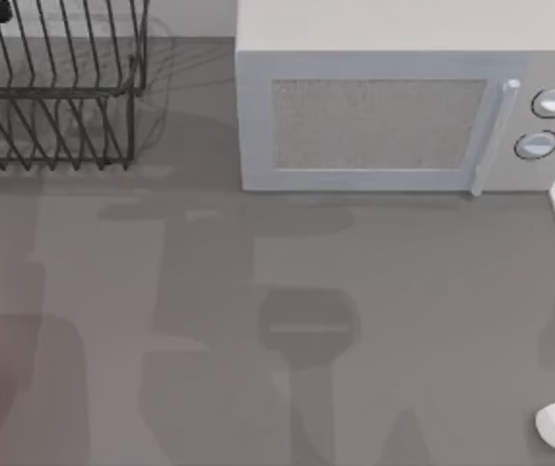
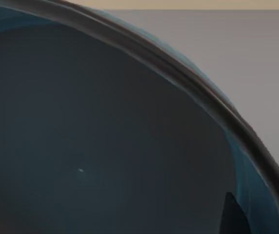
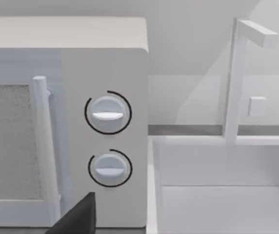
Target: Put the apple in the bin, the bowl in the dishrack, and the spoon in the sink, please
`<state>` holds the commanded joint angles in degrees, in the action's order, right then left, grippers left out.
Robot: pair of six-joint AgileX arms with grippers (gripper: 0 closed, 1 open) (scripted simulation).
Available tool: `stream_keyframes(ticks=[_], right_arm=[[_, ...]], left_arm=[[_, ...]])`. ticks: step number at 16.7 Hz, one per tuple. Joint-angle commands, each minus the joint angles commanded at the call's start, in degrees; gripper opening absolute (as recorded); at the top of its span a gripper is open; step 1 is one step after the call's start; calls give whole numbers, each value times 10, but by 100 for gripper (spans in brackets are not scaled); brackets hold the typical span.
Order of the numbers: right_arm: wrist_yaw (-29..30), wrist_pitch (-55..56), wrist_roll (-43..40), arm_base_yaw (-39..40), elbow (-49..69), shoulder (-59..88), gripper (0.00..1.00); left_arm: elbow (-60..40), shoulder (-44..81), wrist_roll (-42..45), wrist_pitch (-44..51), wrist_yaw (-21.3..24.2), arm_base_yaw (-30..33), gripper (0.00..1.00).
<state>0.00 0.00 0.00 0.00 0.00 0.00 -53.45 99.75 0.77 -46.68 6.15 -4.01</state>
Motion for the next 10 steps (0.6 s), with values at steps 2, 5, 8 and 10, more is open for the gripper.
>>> stream_keyframes(ticks=[2,5,8,10], right_arm=[[0,0,0,0,0,0,100],[0,0,0,0,0,0,100],[0,0,0,0,0,0,100],[0,0,0,0,0,0,100]], left_arm=[[5,8,1,-9,-1,2,0],[5,8,1,-9,-1,2,0],[5,8,1,-9,-1,2,23],[5,8,1,-9,-1,2,38]])
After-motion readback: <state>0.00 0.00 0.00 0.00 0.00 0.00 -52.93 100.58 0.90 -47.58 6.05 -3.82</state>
